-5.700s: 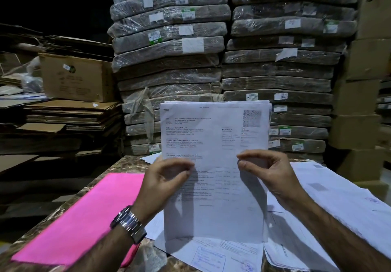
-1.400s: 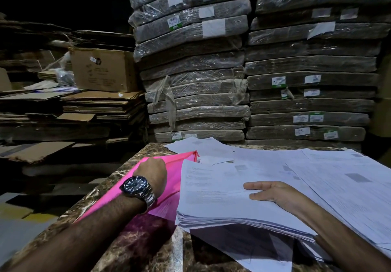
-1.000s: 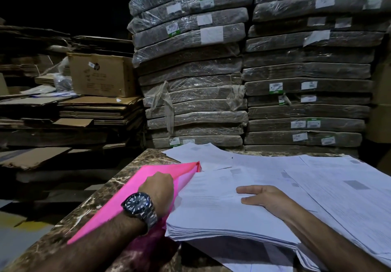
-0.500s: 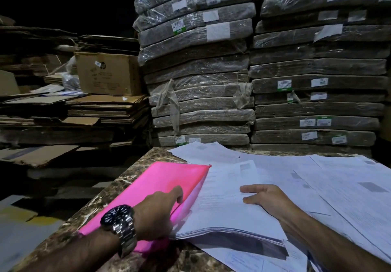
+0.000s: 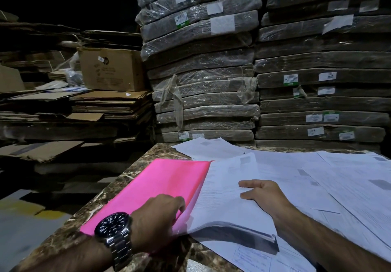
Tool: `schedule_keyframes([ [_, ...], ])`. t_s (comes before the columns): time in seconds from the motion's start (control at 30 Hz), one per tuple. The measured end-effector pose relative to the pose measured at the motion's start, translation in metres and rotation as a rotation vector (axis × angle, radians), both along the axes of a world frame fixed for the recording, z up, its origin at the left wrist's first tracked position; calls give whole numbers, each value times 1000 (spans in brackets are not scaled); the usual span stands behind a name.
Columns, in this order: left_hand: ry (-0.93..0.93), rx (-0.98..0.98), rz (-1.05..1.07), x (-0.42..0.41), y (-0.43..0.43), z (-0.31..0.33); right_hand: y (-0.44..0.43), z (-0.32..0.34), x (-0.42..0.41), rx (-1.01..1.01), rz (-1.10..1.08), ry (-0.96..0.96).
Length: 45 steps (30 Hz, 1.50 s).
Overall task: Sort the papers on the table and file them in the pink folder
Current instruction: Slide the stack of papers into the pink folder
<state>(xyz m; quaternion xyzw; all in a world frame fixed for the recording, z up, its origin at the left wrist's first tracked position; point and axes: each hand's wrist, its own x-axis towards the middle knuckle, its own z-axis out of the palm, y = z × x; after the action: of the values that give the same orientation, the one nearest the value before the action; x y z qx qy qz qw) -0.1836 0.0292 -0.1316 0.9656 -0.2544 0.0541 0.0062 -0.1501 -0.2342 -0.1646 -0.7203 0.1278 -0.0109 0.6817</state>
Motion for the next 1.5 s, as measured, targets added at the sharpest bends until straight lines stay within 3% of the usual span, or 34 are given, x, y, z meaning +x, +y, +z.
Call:
schedule_keyframes([
  [0.17, 56, 123, 144, -5, 6, -9, 4, -6, -2, -6, -24, -11],
  [0.47, 45, -7, 136, 4, 1, -12, 37, -14, 6, -58, -65, -100],
  [0.57, -57, 72, 254, 18, -7, -20, 43, -16, 7, -49, -76, -119],
  [0.7, 45, 140, 384, 30, -29, -11, 51, -19, 6, -53, -79, -114],
  [1.07, -112, -85, 233, 40, -31, -26, 87, -28, 17, -44, -5, -97],
  [1.5, -148, -324, 116, 33, -16, -20, 137, -22, 42, 27, 350, -49],
])
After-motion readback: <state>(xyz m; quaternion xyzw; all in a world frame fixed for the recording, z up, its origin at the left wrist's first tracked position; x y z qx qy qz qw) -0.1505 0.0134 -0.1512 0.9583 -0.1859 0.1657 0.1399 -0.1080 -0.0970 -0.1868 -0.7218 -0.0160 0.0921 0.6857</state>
